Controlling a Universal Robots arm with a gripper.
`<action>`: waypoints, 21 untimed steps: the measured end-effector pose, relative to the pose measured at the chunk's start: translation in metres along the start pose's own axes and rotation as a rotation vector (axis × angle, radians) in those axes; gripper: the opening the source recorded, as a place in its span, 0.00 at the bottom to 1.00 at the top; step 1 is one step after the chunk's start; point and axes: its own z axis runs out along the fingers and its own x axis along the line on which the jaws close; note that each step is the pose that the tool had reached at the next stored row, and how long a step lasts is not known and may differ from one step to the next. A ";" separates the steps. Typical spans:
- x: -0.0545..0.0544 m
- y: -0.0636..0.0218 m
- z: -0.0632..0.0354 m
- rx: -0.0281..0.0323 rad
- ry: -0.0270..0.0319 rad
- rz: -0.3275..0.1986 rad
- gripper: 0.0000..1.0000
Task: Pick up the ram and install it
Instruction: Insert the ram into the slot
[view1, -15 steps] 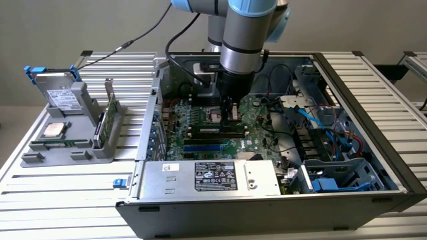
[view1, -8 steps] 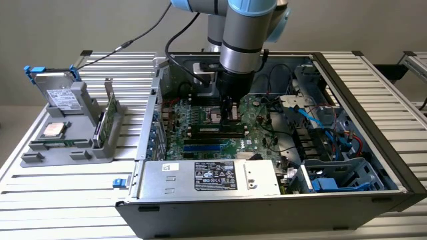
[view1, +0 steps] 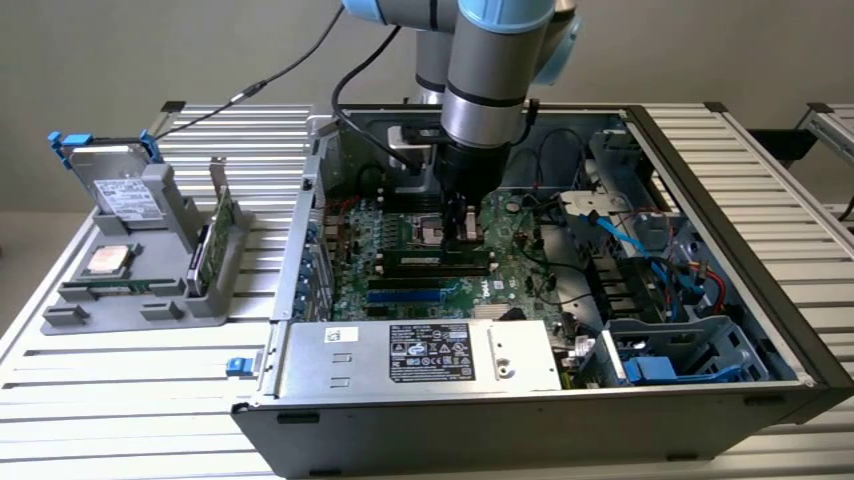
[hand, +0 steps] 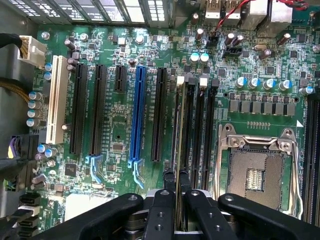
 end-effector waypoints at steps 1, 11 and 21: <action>0.000 -0.0001 0.0000 0.0000 0.0001 -0.001 0.13; 0.000 -0.0005 0.0013 0.0004 0.0001 -0.003 0.13; 0.000 -0.0008 0.0047 0.0003 0.0001 -0.003 0.13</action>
